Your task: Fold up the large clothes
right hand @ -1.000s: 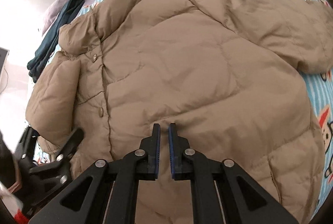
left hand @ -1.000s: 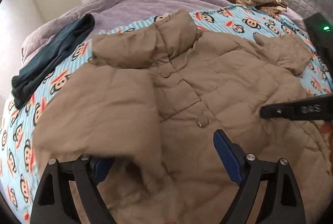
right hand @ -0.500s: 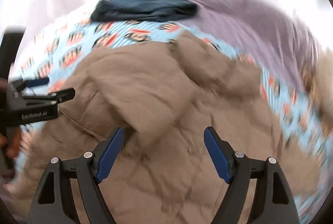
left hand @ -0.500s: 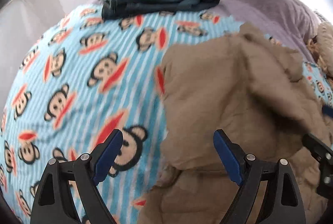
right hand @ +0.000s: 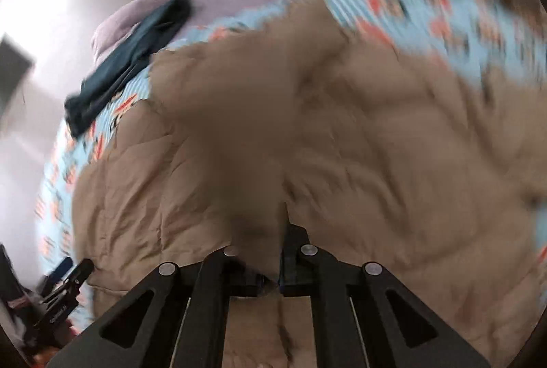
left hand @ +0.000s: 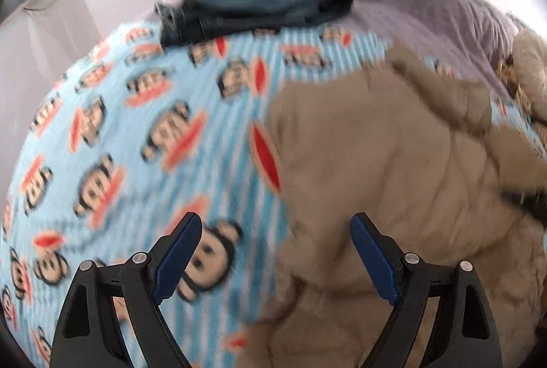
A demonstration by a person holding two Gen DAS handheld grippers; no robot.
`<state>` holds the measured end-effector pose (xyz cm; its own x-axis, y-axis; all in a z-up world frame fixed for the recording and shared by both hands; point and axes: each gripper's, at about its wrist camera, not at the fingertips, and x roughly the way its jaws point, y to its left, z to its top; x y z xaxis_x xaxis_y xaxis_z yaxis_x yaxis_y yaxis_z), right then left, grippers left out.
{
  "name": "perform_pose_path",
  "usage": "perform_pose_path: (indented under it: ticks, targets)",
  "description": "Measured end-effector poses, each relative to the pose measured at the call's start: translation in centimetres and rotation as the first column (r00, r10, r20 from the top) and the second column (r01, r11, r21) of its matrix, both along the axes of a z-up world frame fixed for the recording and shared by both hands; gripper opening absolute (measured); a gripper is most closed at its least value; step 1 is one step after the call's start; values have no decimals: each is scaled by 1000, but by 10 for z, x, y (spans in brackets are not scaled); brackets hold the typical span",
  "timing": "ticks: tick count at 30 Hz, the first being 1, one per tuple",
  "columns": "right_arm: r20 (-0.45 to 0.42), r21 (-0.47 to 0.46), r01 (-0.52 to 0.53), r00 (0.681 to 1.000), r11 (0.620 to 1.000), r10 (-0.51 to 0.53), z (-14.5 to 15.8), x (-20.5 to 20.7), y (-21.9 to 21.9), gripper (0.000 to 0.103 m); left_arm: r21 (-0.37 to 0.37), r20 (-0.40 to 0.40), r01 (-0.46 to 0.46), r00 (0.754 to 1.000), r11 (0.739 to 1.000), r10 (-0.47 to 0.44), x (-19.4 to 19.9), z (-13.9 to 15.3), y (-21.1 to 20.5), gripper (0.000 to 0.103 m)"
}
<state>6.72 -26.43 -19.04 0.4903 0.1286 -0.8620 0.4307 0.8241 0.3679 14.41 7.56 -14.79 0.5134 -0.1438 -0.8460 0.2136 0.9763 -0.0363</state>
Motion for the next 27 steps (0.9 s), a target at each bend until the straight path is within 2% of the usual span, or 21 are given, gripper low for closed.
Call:
perform_pose_path:
  ticks: [3,6,8,12,14,15,17,19,20,21,22,23,24,25,26,27]
  targets:
    - [-13,157,35,999,987,-34,-15,-8,-20,12,-4,30,-18,999,1000,18,25,11,1,90]
    - [-40,162,75,997,984,-70,-14,-14,-29,21,46,52,0,999,999,-3,41,7,-8,90]
    - [-48,123,119,992,985,-114,-7,-25,-30,33,99,38,5,999,995,-9,50,-1,-12,90]
    - [-9,9,245,969,969,-245,23,-60,-49,50,31,2,-26,1000,999,26,57,-3,3,90]
    - [8,40,253,967,967,-253,28,-67,-60,62,-54,-55,-59,997,997,56,65,-6,18,90]
    - [1,96,236,971,967,-238,24,-66,-65,63,-86,-86,-75,994,994,67,69,-9,21,90]
    - [-21,164,235,972,958,-234,13,-62,-69,63,-194,-234,-108,970,975,61,88,-30,32,89]
    - [-48,243,255,967,936,-251,-3,-55,-73,63,-282,-317,-148,947,948,53,98,-47,38,89]
    - [-53,277,261,965,925,-257,-11,-52,-74,60,-316,-337,-173,939,933,60,102,-53,39,83]
    - [-57,301,260,965,917,-255,-17,-47,-74,52,-347,-336,-179,940,921,56,104,-54,39,72]
    - [-63,304,250,968,919,-243,-20,-43,-71,21,-375,-322,-164,946,912,38,104,-51,36,42]
    - [-73,284,234,972,930,-222,-22,-40,-65,12,-394,-285,-124,958,911,7,102,-42,28,23]
    - [-77,251,219,976,943,-206,-21,-38,-60,12,-377,-253,-99,967,921,0,98,-35,22,23]
    - [-71,210,200,979,957,-189,-19,-38,-55,12,-328,-178,-34,984,944,-26,89,-22,11,23]
    - [-71,153,176,983,972,-167,-17,-36,-50,11,-284,-126,19,990,959,-57,83,-15,2,16]
    - [-80,59,146,987,988,-141,-14,-35,-45,11,-245,-97,50,992,968,-75,79,-12,-4,16]
